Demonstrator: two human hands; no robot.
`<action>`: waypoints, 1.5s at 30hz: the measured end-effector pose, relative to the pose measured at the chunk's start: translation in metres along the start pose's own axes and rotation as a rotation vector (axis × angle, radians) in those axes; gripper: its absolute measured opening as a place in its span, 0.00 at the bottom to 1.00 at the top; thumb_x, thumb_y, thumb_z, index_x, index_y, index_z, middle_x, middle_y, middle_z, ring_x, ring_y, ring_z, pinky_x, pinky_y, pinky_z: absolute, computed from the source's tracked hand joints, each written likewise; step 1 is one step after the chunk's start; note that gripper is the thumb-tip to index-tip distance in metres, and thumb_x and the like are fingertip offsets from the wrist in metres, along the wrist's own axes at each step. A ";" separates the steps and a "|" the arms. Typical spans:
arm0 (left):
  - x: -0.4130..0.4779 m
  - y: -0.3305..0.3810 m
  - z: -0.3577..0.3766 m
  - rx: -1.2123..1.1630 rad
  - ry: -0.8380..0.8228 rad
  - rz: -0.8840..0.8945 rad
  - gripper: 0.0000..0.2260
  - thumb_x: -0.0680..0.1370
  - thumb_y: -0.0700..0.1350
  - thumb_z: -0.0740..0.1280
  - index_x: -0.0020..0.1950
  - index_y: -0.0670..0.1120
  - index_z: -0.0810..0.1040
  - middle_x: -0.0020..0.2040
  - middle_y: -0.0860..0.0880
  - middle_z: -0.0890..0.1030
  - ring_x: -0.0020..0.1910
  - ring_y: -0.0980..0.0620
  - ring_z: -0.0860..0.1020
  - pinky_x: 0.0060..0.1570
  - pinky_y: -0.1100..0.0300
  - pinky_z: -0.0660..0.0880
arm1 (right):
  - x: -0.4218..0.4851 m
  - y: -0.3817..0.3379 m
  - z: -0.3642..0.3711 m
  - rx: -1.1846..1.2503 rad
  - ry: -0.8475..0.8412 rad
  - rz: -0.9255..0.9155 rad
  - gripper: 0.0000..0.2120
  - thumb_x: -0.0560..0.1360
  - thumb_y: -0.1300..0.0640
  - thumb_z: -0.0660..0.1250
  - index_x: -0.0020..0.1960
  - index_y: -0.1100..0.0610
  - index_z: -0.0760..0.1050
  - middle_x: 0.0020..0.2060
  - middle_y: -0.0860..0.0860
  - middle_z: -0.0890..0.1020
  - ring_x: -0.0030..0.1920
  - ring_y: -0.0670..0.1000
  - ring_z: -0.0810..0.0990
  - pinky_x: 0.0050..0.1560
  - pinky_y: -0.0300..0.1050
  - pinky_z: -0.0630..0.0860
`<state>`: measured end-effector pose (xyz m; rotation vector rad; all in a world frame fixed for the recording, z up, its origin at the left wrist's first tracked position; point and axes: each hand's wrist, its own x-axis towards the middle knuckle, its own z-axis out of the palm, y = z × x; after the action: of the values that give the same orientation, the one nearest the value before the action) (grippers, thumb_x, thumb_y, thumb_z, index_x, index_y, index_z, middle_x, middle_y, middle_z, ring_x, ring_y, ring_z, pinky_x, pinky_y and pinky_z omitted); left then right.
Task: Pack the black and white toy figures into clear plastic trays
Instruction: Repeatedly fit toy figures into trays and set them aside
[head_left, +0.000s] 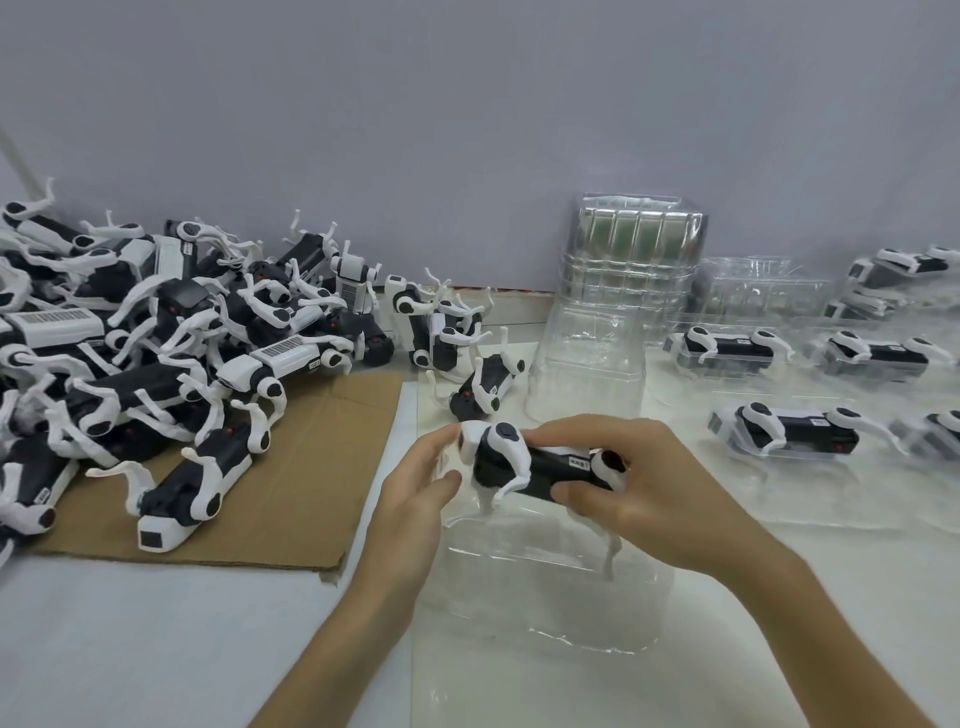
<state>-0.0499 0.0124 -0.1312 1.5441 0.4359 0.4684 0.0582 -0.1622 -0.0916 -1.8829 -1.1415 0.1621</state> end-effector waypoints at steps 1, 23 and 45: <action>0.000 0.001 0.001 0.016 -0.007 0.007 0.20 0.81 0.35 0.60 0.61 0.60 0.78 0.62 0.64 0.77 0.64 0.66 0.71 0.61 0.70 0.67 | 0.000 0.002 -0.002 -0.076 0.000 -0.004 0.27 0.71 0.69 0.72 0.55 0.37 0.82 0.52 0.34 0.82 0.55 0.40 0.80 0.54 0.35 0.74; 0.002 -0.003 -0.005 0.123 -0.111 0.115 0.25 0.77 0.29 0.59 0.62 0.56 0.80 0.68 0.62 0.75 0.69 0.69 0.67 0.69 0.69 0.63 | 0.004 0.008 0.018 -0.132 -0.003 0.150 0.23 0.73 0.69 0.70 0.56 0.42 0.83 0.51 0.36 0.83 0.55 0.42 0.80 0.59 0.45 0.76; -0.001 -0.009 0.000 0.146 0.011 0.175 0.14 0.67 0.43 0.66 0.48 0.59 0.79 0.47 0.70 0.79 0.47 0.75 0.74 0.42 0.77 0.72 | 0.009 0.001 0.039 -0.339 0.049 0.087 0.24 0.73 0.65 0.69 0.59 0.38 0.79 0.50 0.30 0.77 0.55 0.36 0.70 0.55 0.31 0.68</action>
<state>-0.0511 0.0120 -0.1398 1.7297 0.3508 0.5912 0.0443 -0.1309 -0.1123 -2.2233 -1.1060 -0.0320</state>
